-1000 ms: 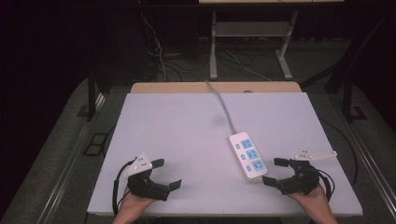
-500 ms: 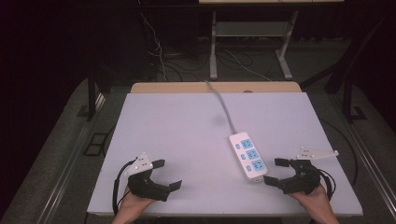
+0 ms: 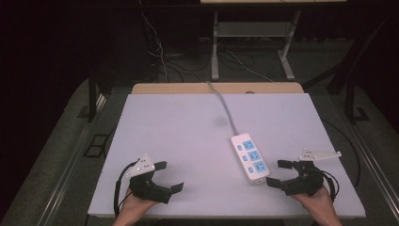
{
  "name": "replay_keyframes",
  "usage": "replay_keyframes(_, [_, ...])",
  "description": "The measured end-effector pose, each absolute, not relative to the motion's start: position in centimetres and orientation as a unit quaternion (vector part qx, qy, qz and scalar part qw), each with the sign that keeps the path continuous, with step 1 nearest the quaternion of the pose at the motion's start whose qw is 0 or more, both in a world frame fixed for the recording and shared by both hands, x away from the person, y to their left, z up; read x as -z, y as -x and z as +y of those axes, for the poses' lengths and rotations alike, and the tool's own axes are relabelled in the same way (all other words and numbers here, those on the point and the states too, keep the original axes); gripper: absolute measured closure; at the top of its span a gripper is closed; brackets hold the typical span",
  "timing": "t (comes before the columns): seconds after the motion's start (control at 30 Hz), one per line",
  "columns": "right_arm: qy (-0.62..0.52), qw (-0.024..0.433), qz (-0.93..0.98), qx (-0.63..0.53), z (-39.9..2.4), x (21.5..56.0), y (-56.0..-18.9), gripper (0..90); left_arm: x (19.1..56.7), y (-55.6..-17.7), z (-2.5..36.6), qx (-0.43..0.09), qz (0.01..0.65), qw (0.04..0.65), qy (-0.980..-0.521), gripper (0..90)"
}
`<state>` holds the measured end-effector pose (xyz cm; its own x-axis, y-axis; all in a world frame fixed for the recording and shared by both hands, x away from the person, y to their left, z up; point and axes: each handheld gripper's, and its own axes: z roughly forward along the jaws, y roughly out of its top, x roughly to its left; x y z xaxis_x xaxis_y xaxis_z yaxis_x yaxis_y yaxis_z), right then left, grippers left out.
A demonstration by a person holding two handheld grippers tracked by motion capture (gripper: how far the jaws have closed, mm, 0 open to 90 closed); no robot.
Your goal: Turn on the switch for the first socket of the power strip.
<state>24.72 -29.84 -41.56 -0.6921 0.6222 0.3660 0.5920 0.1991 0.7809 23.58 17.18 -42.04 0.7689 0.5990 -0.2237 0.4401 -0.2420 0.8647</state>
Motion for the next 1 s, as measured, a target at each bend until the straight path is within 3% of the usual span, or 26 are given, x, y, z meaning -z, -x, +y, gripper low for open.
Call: replay_keyframes(1.0, [-0.373,0.012,0.802,-0.466,-28.9,39.0,-26.1,2.2,42.2,-23.6,17.3,-0.071,0.334,0.517,-0.785,0.0])
